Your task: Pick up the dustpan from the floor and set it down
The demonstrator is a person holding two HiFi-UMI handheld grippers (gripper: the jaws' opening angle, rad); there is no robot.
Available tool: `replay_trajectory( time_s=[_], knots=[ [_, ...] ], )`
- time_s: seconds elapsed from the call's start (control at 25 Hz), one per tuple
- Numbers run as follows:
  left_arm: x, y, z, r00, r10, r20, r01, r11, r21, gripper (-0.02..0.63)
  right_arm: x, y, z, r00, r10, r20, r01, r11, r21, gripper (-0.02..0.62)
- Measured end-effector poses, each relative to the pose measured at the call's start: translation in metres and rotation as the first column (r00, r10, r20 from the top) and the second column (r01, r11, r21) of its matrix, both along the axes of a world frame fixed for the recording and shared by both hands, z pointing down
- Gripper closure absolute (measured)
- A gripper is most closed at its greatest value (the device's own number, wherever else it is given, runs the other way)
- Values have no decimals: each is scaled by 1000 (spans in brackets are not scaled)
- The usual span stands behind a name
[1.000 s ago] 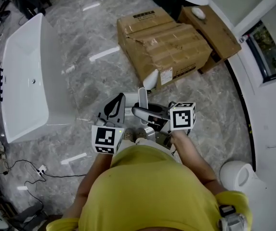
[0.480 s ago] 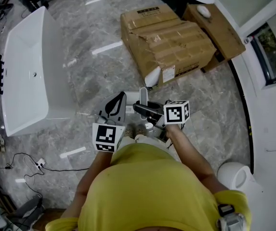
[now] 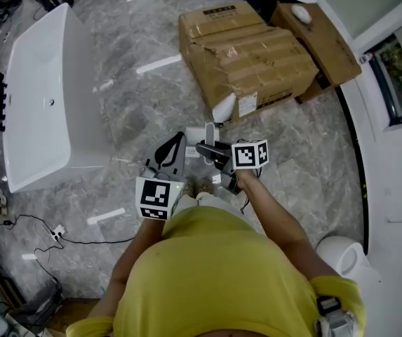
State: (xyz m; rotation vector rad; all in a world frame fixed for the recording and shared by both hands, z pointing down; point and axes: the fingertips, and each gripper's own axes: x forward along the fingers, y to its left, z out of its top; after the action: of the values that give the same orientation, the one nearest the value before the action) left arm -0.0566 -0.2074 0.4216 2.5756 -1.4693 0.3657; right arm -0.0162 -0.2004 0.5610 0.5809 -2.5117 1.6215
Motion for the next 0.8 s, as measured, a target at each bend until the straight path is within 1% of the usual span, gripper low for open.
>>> replay_trajectory(
  time_s=[0.2, 0.32, 0.44, 0.6, 0.64, 0.72, 0.8],
  knots=[
    [-1, 0, 3, 1000, -7, 1, 7, 1000, -11, 603, 6, -12, 29, 999, 9, -31, -10, 1000, -26, 451],
    [-4, 2, 4, 1000, -13, 3, 13, 1000, -13, 603, 7, -16, 46, 997, 2, -71, -5, 999, -46, 450],
    [-6, 3, 5, 1000, -14, 6, 14, 1000, -16, 603, 11, -16, 63, 994, 13, -110, -22, 997, -73, 451],
    [-6, 2, 8, 1000, -15, 5, 15, 1000, -23, 603, 12, -15, 73, 992, 12, -124, -22, 996, -82, 449],
    [-5, 1, 8, 1000, -14, 3, 14, 1000, -25, 603, 11, -14, 74, 990, 1, -139, -13, 997, -82, 445],
    [-4, 1, 9, 1000, -11, -1, 11, 1000, -27, 603, 11, -10, 78, 983, -9, -185, -9, 995, -97, 411],
    [-4, 2, 9, 1000, -7, -5, 6, 1000, -26, 603, 15, -5, 80, 972, 6, -233, -39, 990, -138, 357]
  ],
)
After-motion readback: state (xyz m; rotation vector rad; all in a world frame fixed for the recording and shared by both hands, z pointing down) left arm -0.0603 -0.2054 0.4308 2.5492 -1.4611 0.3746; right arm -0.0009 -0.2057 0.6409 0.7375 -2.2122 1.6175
